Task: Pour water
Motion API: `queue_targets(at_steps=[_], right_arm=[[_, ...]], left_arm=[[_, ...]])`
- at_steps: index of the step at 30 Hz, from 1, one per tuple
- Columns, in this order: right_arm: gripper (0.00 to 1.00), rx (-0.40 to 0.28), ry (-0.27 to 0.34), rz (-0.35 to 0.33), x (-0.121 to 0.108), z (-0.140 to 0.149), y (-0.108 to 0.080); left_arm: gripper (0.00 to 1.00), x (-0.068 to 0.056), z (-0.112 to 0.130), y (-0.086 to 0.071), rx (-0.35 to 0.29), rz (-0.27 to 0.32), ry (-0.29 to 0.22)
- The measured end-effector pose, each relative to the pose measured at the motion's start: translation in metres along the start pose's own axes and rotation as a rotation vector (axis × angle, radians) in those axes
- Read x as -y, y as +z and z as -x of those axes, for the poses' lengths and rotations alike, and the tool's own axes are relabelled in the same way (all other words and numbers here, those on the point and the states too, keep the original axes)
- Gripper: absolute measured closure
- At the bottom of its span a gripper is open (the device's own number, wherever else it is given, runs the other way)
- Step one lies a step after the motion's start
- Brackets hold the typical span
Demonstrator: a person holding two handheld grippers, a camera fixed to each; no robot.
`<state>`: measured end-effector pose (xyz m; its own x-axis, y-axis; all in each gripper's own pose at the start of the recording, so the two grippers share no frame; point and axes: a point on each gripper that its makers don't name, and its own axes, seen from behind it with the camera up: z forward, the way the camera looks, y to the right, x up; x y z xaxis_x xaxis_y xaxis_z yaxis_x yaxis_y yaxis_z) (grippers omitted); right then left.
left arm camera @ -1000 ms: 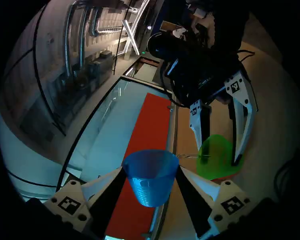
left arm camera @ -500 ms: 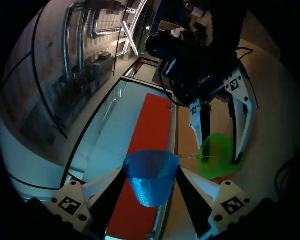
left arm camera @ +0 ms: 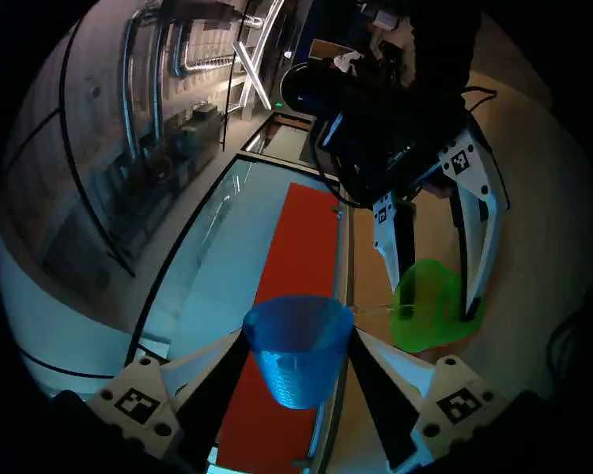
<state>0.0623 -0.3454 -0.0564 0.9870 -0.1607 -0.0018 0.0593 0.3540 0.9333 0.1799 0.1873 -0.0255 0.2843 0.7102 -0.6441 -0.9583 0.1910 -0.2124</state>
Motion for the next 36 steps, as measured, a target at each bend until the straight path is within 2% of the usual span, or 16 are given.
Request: queue_targets(at_steps=[36], right_arm=[[0.10,-0.007,-0.008,0.001,0.0019,-0.0043,-0.0020]], left_arm=[[0.15,0.0021,-0.0047,0.0029,-0.006,-0.013,0.076]])
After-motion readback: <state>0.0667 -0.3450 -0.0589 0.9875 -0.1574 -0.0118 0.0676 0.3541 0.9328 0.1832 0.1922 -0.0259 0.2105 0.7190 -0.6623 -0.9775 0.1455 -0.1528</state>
